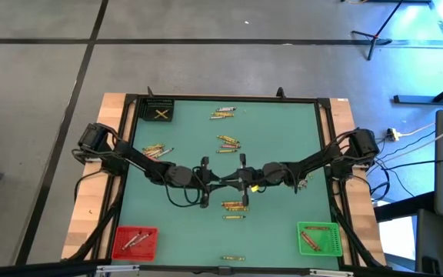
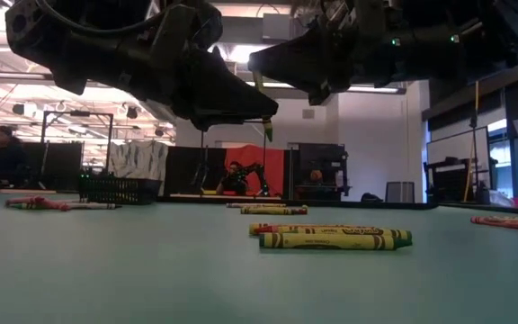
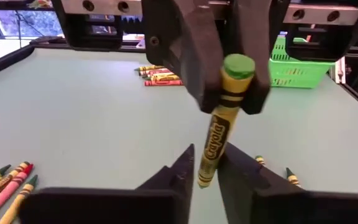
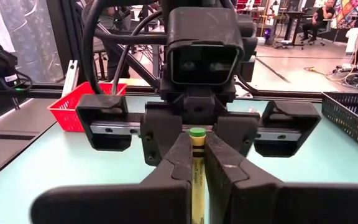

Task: Sort crayons
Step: Put the green crayon into the black bin

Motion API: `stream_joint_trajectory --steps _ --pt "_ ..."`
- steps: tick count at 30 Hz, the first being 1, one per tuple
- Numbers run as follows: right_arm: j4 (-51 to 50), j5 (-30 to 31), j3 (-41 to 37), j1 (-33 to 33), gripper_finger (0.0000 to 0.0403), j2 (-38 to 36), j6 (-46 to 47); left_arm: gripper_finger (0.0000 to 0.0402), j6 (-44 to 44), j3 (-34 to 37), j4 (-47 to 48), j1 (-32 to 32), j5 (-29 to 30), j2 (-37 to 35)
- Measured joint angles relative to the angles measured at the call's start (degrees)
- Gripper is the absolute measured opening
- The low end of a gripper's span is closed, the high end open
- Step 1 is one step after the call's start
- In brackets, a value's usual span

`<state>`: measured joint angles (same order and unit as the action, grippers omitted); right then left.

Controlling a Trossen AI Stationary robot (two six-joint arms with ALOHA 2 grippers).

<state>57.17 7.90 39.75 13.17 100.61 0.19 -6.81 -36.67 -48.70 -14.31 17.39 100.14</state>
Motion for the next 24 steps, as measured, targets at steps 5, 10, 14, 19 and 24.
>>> stream_joint_trajectory --steps 5,10,14,19,24 --pt "-0.01 -0.04 -0.02 -0.07 0.0017 -0.02 2.66 0.0008 2.54 0.00 -0.14 -0.01 0.07 0.00" --pt "0.06 -0.24 -0.02 -0.07 0.0034 -0.08 3.10 0.0012 2.89 0.04 0.30 0.00 0.11 -0.46" --pt "-0.34 -1.42 -0.02 0.00 0.0094 -0.35 3.29 0.0013 2.70 0.04 5.10 0.04 0.25 -3.01" --pt "-7.38 -5.96 -0.09 0.00 0.0167 -3.63 4.02 0.0013 1.45 0.09 20.15 0.15 4.38 -9.82" --pt "-12.99 -7.43 -0.09 0.84 0.0197 -5.02 4.24 0.0013 -1.36 0.07 38.53 2.34 8.13 -20.21"
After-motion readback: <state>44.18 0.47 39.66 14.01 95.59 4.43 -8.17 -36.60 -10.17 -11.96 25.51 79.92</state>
